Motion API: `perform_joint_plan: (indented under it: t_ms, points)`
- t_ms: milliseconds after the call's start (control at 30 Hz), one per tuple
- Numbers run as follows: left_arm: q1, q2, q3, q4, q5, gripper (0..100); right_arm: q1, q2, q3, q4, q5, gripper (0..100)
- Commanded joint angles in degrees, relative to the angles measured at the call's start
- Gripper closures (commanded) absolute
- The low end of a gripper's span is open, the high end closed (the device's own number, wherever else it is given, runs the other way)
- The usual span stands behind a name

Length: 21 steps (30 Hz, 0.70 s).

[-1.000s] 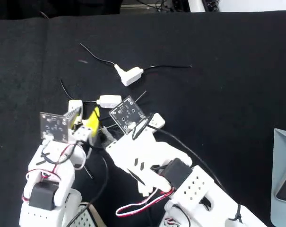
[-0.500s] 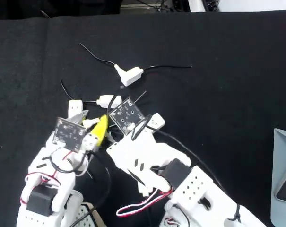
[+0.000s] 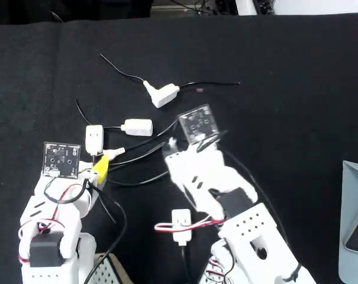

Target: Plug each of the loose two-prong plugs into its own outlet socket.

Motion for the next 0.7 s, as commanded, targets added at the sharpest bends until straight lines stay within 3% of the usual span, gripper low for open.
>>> perform_joint_plan:
  t_ms: [0,233,667]
  points:
    - [-0.3,-0.1,0.5,0.4,-0.4,72,4.1,-0.9,1.5,-4.8,0.7,98.5]
    - [-0.6,7.6,-3.4,1.0,-4.1,72,6.0,-0.9,2.0,-6.0,0.4,98.5]
    - [-1.5,50.9,-28.4,0.5,-4.8,72,6.0,-0.9,4.6,-9.5,0.4,98.5]
